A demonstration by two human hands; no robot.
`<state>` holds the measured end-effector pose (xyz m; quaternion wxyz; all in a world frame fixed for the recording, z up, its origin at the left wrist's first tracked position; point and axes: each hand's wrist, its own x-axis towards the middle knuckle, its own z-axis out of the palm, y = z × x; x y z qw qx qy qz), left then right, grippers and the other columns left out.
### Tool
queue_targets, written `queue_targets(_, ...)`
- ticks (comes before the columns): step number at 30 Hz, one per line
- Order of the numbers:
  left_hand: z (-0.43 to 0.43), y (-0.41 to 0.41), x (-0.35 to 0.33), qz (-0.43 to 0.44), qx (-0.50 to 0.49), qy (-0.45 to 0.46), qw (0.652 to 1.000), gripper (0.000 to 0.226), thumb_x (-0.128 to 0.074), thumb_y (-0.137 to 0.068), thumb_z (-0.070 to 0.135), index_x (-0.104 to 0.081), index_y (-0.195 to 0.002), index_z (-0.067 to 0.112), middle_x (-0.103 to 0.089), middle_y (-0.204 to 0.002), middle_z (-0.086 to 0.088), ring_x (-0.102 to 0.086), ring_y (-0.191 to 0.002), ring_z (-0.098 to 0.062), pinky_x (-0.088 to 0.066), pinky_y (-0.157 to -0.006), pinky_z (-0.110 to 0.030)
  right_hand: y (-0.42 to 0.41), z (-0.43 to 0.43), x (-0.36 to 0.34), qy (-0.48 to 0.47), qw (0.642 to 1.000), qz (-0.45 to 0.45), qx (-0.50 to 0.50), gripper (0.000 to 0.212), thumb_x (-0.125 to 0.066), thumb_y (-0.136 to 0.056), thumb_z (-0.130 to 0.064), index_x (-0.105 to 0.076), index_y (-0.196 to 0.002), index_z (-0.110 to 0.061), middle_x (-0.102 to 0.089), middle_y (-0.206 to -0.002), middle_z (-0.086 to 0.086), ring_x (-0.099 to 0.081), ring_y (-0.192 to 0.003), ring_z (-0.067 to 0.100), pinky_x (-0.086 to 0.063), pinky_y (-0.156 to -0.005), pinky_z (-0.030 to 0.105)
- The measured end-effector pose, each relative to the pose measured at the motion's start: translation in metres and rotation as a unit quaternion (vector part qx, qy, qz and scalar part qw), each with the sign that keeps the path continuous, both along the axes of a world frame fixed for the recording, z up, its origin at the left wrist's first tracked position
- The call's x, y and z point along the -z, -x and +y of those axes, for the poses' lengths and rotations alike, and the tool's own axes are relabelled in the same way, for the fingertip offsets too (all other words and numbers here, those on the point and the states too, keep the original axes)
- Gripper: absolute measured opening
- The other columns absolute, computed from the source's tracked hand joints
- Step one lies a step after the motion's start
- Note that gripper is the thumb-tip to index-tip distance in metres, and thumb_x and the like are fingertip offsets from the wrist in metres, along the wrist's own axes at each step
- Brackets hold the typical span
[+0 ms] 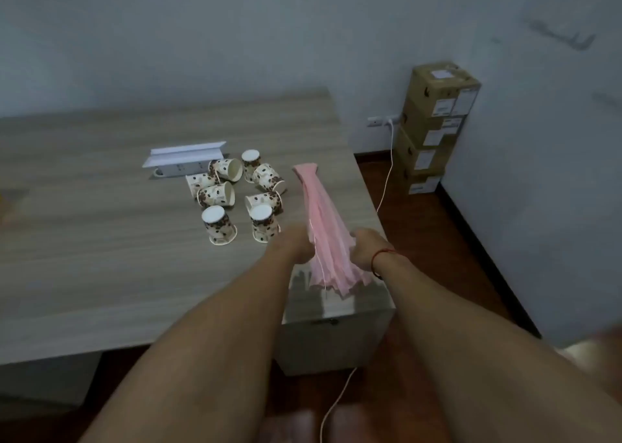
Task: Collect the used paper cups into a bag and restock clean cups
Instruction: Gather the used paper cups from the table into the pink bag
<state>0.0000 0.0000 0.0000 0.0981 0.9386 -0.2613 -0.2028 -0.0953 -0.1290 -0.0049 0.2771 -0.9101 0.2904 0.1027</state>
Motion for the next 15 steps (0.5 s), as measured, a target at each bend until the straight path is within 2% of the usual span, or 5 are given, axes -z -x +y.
queue_targets(4,-0.003,0.001,0.031,0.046,-0.024,-0.017,0.999,0.051,-0.052,-0.095,0.030,-0.042,-0.140,0.006,-0.042,-0.148,-0.013,-0.042,-0.136,-0.028,-0.036,-0.112,-0.037,-0.005,-0.006,0.027,-0.006,0.999,0.046,-0.022,0.046,-0.049,-0.089,-0.006,-0.046,-0.135,-0.012,-0.046,-0.140,0.014,-0.049,-0.126,0.033,-0.041,-0.108,0.041)
queue_targets(10,-0.011,-0.002,0.070,0.102,-0.042,-0.020,0.994,0.056,-0.062,-0.091,0.022,-0.041,-0.140,0.005,-0.044,-0.145,-0.014,-0.046,-0.132,-0.027,-0.038,-0.106,-0.033,-0.019,-0.012,0.062,-0.005,0.998,0.047,-0.036,0.046,-0.052,-0.088,-0.003,-0.047,-0.133,-0.012,-0.048,-0.138,0.013,-0.049,-0.125,0.033,-0.041,-0.106,0.041)
queue_targets(15,-0.026,0.002,0.088,0.146,-0.024,0.001,0.989,0.058,-0.073,-0.083,0.021,-0.049,-0.134,0.006,-0.054,-0.136,-0.014,-0.053,-0.124,-0.029,-0.043,-0.101,-0.033,-0.016,-0.016,0.098,-0.004,0.997,0.067,-0.045,0.039,-0.056,-0.086,-0.006,-0.045,-0.123,-0.013,-0.049,-0.125,0.014,-0.052,-0.111,0.032,-0.047,-0.097,0.043)
